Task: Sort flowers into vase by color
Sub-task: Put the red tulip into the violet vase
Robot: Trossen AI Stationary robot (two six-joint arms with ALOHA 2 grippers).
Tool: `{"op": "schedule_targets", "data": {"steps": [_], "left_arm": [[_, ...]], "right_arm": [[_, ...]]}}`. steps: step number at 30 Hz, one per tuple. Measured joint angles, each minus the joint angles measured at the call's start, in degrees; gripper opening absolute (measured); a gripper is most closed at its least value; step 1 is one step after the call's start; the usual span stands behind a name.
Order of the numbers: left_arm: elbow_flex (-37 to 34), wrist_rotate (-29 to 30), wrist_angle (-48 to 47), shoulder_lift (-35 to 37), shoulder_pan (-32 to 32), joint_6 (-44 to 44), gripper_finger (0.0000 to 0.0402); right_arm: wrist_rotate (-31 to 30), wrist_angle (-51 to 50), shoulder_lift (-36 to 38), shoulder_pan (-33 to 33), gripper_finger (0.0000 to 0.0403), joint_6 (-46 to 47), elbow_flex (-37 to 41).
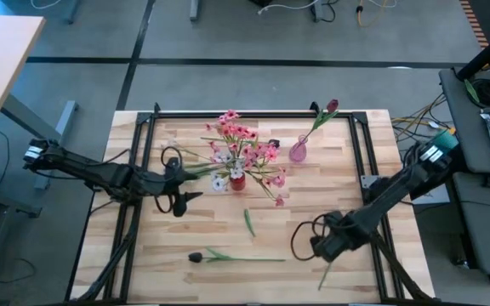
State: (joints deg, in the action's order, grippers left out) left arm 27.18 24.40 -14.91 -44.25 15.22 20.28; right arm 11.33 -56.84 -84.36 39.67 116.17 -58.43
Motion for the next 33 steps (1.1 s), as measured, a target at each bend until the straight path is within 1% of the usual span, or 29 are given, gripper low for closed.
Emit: {"op": "schedule_targets", "data": {"steps": [4,8,11,14,24,28,33], "left_arm": [[0.0,-0.04,-2.64,0.04,0.46,0.53,0.0256],[0.0,-1.89,-3.73,0.02,1.45,0.59,0.0256],[0.0,-2.62,-4.44,0.04,2.44,0.34,0.0256],[0.0,-2.66,-4.66,0.0,3.21,0.23,0.0256],[-0.76,-2.6,-4.95,-0.05,4.78,0.63,0.0256],[-1.35,-2.58,-5.01,-0.46,5.05,1.87,0.0256],[-1.86,-2.45,-4.84,-1.53,5.11,3.39,0.0256]], "right_arm": [[0.56,3.21,-3.19,2.67,0.032,4.65,0.05],[0.19,3.37,-3.96,5.34,0.0291,11.16,0.48],[-3.17,3.17,-3.13,7.2,0.0263,16.78,1.31],[-6.31,3.15,-2.44,8.05,0.0236,20.25,2.68],[-5.95,4.13,-2.34,7.7,0.0152,20.84,11.12],[-7.85,6.73,-2.32,7.68,0.0107,20.84,13.2],[-9.1,9.08,-2.12,7.68,0.004,20.35,14.71]]}}
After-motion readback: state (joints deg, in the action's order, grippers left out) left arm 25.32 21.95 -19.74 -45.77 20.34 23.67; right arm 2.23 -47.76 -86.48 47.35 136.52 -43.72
